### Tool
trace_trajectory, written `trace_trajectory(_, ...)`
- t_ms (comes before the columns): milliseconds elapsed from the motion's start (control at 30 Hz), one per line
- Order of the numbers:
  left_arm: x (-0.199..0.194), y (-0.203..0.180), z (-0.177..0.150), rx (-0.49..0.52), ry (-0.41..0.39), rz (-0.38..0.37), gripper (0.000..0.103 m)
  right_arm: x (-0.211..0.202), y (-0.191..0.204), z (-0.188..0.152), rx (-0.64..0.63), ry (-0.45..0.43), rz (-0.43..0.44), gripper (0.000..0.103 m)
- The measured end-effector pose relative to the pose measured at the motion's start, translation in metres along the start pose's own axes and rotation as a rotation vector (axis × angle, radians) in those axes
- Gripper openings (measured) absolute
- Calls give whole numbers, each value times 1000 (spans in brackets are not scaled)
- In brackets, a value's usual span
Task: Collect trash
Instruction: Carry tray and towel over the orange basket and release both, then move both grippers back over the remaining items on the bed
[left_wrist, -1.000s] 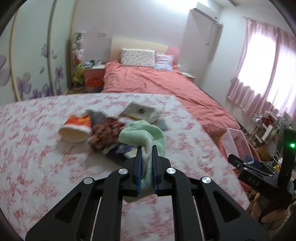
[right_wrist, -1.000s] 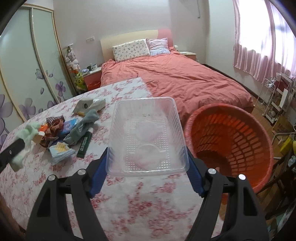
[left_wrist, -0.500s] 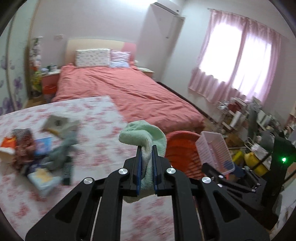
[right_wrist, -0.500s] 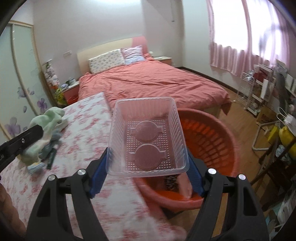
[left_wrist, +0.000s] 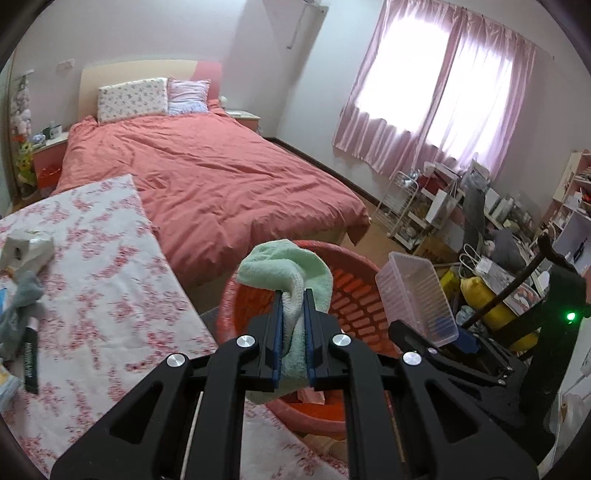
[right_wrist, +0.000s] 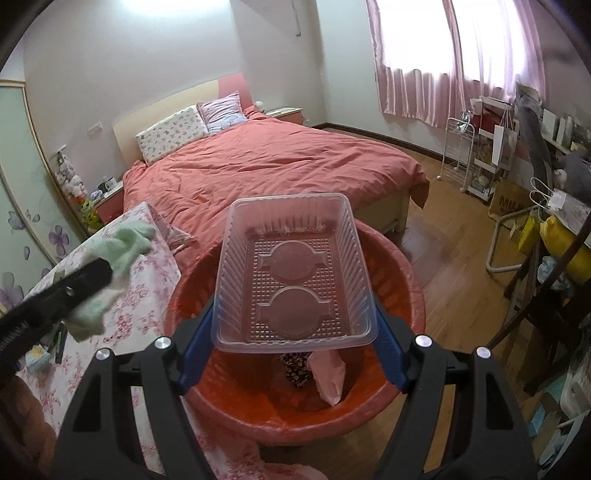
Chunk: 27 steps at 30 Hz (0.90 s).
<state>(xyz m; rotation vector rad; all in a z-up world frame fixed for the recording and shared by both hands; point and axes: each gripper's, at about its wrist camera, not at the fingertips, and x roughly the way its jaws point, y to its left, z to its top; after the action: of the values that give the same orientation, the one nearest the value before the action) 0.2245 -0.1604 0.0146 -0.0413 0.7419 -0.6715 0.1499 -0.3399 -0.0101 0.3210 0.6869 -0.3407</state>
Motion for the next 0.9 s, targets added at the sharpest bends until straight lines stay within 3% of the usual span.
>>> trace_trajectory(333, 28, -15, -4, 16, 64, 2, 13, 14, -14, 5, 22, -15, 20, 75)
trace_trajectory(367, 30, -14, -4, 13, 69, 3, 16, 17, -17, 5, 26, -14, 22, 75)
trace_trajectory(433, 32, -13, -5, 3, 76, 11, 37, 20, -20, 5, 35, -11, 28, 77)
trace_trajectory(467, 33, -12, -5, 0, 75, 18, 40, 22, -21, 4, 42, -7, 28, 80)
trace_trajectory(700, 29, -2, -10, 3, 82, 85, 50, 22, -28, 1, 54, -1, 0, 83)
trace_trajectory(900, 6, 19, -15, -4, 58, 188, 62, 13, -13, 3, 18, -13, -4, 83)
